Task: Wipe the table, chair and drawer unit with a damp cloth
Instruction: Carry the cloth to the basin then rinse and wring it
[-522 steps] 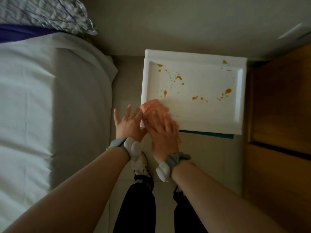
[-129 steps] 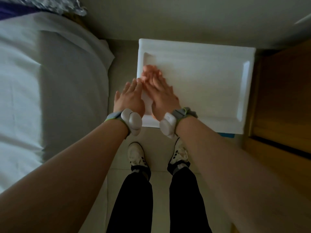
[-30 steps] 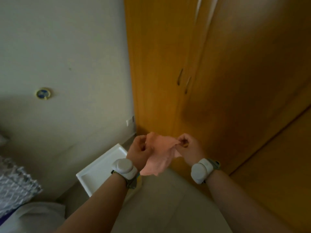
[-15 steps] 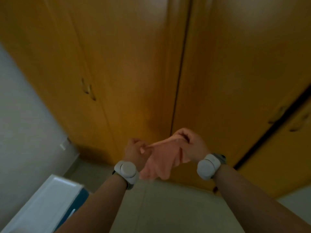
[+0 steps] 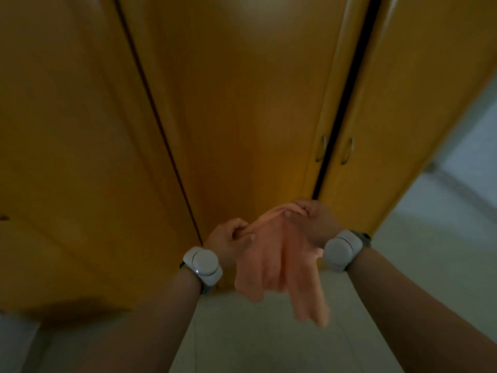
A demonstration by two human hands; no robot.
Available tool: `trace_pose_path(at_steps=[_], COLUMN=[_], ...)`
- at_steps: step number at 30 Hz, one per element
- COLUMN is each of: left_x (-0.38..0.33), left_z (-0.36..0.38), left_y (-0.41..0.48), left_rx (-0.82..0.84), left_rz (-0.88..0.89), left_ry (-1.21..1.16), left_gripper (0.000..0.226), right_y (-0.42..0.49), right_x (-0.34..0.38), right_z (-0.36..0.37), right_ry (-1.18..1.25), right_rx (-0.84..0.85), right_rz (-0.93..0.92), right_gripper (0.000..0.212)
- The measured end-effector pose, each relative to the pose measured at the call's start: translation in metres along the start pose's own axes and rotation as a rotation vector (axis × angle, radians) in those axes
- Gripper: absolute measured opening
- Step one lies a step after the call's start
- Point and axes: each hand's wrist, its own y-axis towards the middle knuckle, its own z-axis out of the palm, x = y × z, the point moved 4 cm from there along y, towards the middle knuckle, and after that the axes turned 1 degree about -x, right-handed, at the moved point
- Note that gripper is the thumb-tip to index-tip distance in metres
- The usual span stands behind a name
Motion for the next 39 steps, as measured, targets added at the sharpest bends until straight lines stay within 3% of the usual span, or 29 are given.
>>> trace_pose_path(at_steps=[4,13,16,20,24,28,31,35,39], left_x=[-0.013,-0.093,-0.145,-0.189,-0.256,-0.325,-0.362,-0.397,-0.423], left_z=[0.036,0.125,0.176,0.231,0.294,0.338,0.364,0.393,0.425], left_y=[0.024,0.057,0.073,0.088,0.096,0.100,0.103,0.116,0.142], left_rx=[0.178,0.306,0.360,0.604,0.600,0.621,0.629,0.582,0.605], left_rz=[0.070,0.115,0.166,0.286,0.414,0.388,0.327,0.268,0.121], left_ry=[0.087,-0.243,-0.262,-0.035,0.100,-0.192,-0.344,-0.482,-0.680], left_gripper=[0.030,0.034,0.033,0.012,0.037,0.013,0.017,0.023,0.021], right_y=[-0.017,-0.087,-0.112,-0.129,-0.161,-0.189,-0.203,-0.212,-0.202], right_x=[-0.033,-0.102,-0.130,-0.162,-0.203,-0.252,-0.286,-0.322,-0.350], right_z=[-0.034,-0.108,-0.153,-0.202,-0.273,-0.315,-0.333,-0.357,-0.386], right_ry=[-0.023,0.131,0.221,0.188,0.126,-0.157,-0.267,0.078,0.012], right_rx=[-0.159,-0.331,-0.411,-0.481,-0.522,-0.333,-0.231,-0.399,-0.529], right_rz=[0.087,0.247,0.281,0.288,0.317,0.483,0.627,0.634,0.599], right_gripper=[0.017,0.026,0.019,0.015,0.020,0.039,0.015,0.008,0.021])
